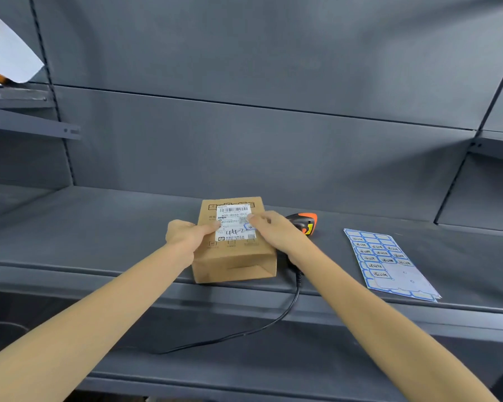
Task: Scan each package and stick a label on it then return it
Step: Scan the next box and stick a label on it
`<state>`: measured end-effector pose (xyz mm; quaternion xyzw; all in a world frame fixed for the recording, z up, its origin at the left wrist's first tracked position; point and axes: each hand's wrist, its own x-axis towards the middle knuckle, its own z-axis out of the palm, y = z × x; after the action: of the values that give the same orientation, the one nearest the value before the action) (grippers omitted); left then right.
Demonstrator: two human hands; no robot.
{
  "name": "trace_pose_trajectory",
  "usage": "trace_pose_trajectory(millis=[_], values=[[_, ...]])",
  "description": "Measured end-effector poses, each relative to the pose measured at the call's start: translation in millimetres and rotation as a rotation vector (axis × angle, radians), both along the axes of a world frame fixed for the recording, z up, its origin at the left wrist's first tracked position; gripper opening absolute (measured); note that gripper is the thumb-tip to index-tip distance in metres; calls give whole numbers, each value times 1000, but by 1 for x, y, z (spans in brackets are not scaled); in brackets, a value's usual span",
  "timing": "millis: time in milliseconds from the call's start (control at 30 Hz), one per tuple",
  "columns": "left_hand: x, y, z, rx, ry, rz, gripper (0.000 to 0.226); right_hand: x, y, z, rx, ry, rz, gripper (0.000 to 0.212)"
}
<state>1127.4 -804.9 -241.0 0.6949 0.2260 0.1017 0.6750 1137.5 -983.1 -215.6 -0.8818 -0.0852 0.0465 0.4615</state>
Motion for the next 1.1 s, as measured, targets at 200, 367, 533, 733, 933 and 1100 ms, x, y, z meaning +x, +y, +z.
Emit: trace_pose_trajectory(millis=[200,367,533,733,933,1100], values=[[-4,-8,24,-140,-81,-7,33,9,-10,6,305,44,-162,69],[-6,-49,44,-163,-222,-65,16,0,-53,24,476,30,-218,51],[-13,-114,60,-143,-309,-208,19,-28,-125,43,630,-40,-319,40],[-40,-221,56,-12,-441,-461,29,-84,-218,41,656,-134,-503,38],[-90,-321,22,-99,-411,-734,31,-175,-323,13,684,-125,-668,48],[-137,-377,-33,-38,-367,-909,26,-259,-387,-34,704,-112,-857,36]])
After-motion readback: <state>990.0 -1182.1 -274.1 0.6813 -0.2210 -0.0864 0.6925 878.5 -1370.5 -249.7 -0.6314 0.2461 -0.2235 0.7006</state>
